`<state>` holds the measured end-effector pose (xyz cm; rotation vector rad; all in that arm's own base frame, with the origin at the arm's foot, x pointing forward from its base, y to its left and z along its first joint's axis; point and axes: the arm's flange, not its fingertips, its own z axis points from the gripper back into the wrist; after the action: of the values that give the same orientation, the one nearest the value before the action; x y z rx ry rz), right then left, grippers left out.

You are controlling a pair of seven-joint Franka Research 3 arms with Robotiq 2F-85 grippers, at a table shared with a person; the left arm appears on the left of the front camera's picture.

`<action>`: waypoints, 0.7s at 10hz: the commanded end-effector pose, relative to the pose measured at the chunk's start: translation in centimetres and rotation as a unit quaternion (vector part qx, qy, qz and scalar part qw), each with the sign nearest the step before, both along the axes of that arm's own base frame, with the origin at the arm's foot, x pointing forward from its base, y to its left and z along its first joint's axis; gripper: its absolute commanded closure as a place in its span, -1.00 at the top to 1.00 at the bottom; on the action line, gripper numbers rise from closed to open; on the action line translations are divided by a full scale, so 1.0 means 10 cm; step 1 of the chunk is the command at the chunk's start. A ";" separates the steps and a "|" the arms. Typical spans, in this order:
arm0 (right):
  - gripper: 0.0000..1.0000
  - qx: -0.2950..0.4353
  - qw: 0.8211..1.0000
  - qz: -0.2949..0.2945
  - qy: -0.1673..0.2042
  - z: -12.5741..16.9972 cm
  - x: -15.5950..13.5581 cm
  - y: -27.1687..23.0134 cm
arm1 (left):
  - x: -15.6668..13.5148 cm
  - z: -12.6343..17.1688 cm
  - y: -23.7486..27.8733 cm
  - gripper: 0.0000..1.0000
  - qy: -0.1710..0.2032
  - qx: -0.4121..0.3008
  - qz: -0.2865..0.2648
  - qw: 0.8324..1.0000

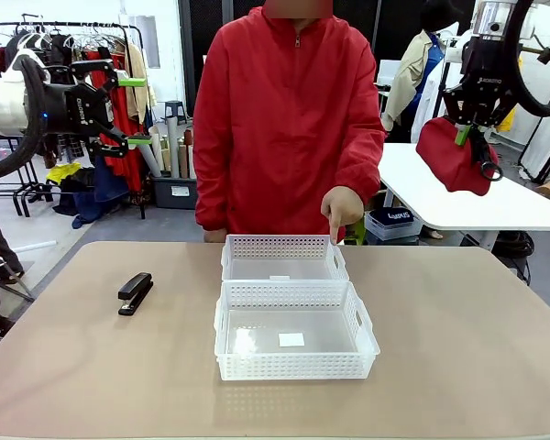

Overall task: Distribute items into two baskets.
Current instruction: Move the picked Pencil pouch towards the Organizing basket indicated by the person, stopping as directed.

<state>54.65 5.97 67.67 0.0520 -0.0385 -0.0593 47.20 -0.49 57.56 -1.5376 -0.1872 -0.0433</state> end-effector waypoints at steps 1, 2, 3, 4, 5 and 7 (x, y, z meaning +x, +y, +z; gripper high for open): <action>-1.00 0.003 0.998 0.057 -0.024 0.00 -0.01 0.06 | 0.00 0.01 0.00 1.00 -0.001 0.000 0.000 1.000; -1.00 -0.005 0.991 0.124 -0.046 0.05 -0.01 0.18 | 0.00 0.01 0.00 1.00 -0.001 0.000 0.000 1.000; -1.00 -0.006 0.985 0.163 -0.061 0.12 0.00 0.26 | 0.00 0.01 0.00 1.00 -0.001 0.000 0.000 1.000; -1.00 -0.010 0.976 0.205 -0.077 0.18 0.00 0.37 | 0.00 0.01 0.00 1.00 -0.001 0.000 0.000 1.000; -1.00 -0.011 0.963 0.256 -0.086 0.24 -0.01 0.49 | 0.00 0.01 0.00 1.00 -0.001 0.000 0.000 1.000; -1.00 -0.010 0.924 0.367 -0.108 0.36 -0.02 0.76 | 0.00 0.01 0.00 1.00 -0.001 0.000 0.000 1.000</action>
<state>54.15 13.52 70.33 0.0315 -0.2076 0.5838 47.20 -0.49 57.57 -1.5375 -0.1873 -0.0437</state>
